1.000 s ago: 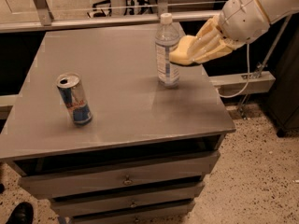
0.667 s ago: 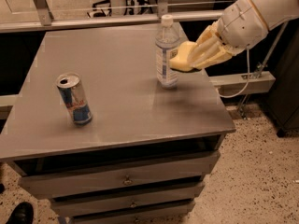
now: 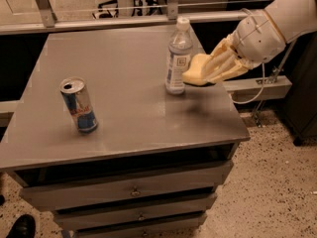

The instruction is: Move sponge near blue plastic bottle

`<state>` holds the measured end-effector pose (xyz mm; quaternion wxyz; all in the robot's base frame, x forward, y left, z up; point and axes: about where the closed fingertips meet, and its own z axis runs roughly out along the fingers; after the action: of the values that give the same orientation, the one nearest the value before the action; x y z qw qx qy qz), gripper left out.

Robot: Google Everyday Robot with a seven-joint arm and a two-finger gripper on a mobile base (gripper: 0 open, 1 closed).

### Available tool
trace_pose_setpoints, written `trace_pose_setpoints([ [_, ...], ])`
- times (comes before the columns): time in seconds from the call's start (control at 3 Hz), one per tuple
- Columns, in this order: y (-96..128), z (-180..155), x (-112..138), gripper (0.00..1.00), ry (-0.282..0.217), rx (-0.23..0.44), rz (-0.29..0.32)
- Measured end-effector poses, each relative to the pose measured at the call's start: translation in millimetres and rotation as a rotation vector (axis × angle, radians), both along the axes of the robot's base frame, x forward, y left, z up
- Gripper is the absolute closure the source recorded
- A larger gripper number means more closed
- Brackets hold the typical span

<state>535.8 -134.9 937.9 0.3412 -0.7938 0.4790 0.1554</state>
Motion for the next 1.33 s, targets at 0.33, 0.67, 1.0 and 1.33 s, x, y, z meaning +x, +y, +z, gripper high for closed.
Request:
trace_pose_setpoints([
  [0.33, -6, -17, -11, 1.0, 0.021, 0.001, -0.004],
  [0.67, -7, -27, -14, 1.0, 0.03, 0.006, -0.009],
  [1.0, -4, -40, -8, 0.81, 0.032, 0.014, -0.022],
  [1.33, -4, -50, 0, 0.57, 0.032, 0.019, -0.039],
])
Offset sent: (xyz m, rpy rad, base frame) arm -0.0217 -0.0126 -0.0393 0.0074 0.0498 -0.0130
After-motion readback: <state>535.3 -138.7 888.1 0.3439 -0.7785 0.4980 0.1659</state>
